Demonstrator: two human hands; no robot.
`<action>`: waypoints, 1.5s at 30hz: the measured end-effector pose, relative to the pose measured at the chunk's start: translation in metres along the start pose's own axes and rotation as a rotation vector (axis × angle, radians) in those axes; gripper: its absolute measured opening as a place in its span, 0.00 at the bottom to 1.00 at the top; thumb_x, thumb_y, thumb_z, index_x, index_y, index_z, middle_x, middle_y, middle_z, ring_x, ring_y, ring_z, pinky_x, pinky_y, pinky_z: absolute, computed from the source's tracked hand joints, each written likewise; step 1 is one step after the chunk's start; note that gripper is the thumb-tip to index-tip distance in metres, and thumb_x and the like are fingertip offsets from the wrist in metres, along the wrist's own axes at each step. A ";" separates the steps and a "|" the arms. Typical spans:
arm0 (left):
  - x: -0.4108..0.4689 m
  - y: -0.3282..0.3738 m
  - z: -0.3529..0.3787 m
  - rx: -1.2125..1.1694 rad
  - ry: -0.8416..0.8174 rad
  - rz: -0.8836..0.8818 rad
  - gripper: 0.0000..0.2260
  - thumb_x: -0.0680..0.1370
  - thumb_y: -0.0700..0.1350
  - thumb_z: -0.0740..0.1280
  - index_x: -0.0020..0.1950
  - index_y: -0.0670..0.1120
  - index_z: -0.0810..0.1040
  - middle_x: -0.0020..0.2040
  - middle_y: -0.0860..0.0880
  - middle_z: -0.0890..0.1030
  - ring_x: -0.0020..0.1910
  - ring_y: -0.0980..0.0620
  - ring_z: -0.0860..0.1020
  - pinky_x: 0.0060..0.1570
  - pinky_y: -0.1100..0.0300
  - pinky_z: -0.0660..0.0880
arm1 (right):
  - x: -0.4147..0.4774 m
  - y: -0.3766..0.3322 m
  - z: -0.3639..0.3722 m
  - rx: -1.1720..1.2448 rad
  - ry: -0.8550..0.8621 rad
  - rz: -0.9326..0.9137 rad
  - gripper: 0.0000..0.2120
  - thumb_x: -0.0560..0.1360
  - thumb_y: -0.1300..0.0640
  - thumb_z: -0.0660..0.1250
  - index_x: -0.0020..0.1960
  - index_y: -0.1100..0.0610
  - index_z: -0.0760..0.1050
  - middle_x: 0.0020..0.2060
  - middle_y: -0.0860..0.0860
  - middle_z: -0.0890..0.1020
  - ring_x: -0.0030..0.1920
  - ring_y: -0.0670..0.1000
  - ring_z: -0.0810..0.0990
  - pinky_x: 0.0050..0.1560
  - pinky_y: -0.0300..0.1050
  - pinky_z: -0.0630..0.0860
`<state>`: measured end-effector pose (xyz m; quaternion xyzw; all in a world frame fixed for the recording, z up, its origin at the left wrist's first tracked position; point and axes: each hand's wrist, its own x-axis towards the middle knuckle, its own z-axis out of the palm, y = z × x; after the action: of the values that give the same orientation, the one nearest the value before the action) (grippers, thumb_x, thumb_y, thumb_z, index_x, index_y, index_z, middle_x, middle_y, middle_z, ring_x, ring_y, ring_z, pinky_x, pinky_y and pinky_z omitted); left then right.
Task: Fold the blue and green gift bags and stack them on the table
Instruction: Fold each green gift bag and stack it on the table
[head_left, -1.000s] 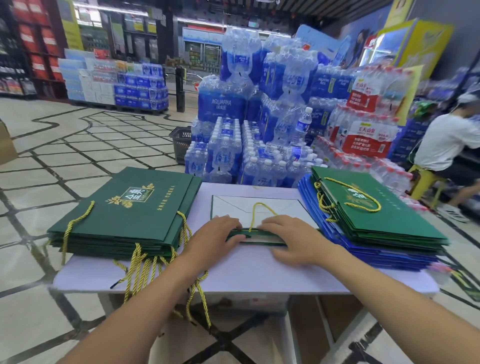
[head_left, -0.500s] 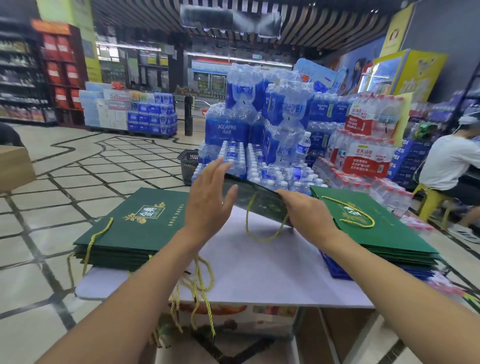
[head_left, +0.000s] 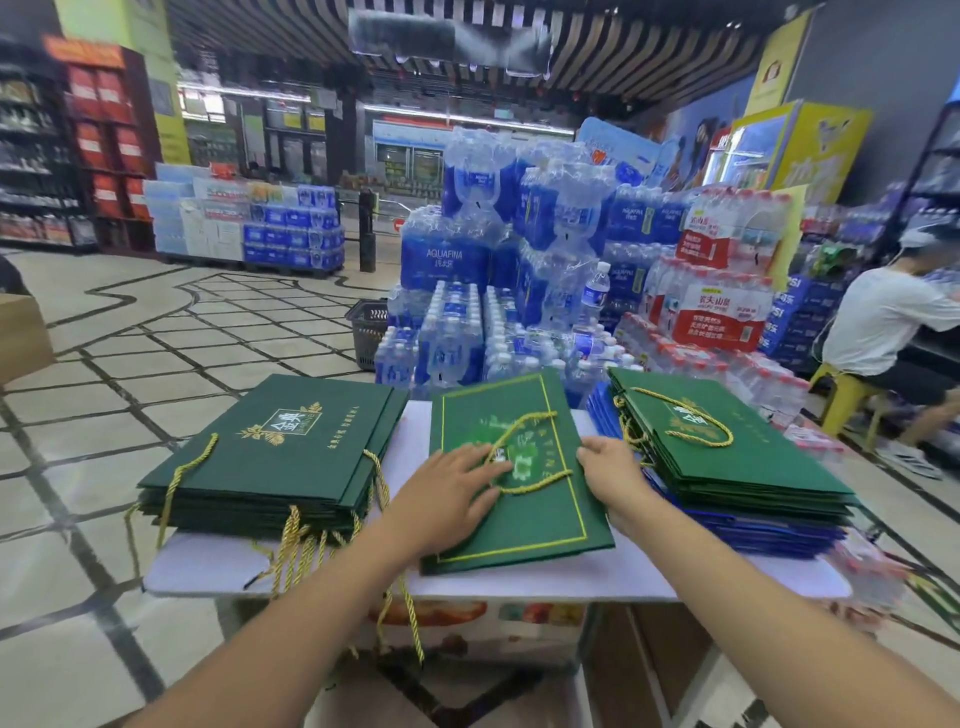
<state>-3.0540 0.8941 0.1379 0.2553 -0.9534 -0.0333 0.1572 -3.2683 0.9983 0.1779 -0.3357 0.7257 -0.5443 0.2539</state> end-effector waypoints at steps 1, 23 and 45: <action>-0.005 0.002 0.011 -0.018 -0.051 -0.004 0.30 0.82 0.64 0.43 0.81 0.58 0.63 0.83 0.51 0.61 0.81 0.47 0.60 0.78 0.47 0.58 | -0.006 0.011 0.001 -0.012 -0.022 0.061 0.17 0.81 0.70 0.56 0.47 0.61 0.83 0.35 0.55 0.85 0.31 0.51 0.82 0.33 0.43 0.81; 0.064 -0.008 0.023 -0.075 -0.116 -0.054 0.20 0.87 0.53 0.53 0.80 0.62 0.64 0.82 0.50 0.62 0.81 0.48 0.58 0.77 0.40 0.59 | -0.047 0.053 0.044 -1.234 -0.313 -0.386 0.41 0.75 0.22 0.38 0.83 0.39 0.44 0.83 0.47 0.47 0.83 0.54 0.41 0.80 0.62 0.39; 0.121 -0.020 0.057 -0.043 -0.277 -0.021 0.20 0.87 0.59 0.44 0.79 0.70 0.56 0.84 0.55 0.53 0.84 0.51 0.48 0.78 0.34 0.40 | -0.046 0.059 0.043 -1.210 -0.298 -0.392 0.40 0.76 0.24 0.39 0.83 0.40 0.45 0.83 0.48 0.48 0.83 0.54 0.41 0.80 0.62 0.38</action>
<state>-3.1614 0.8156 0.1154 0.2548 -0.9623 -0.0902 0.0291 -3.2196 1.0182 0.1091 -0.6172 0.7863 -0.0234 0.0142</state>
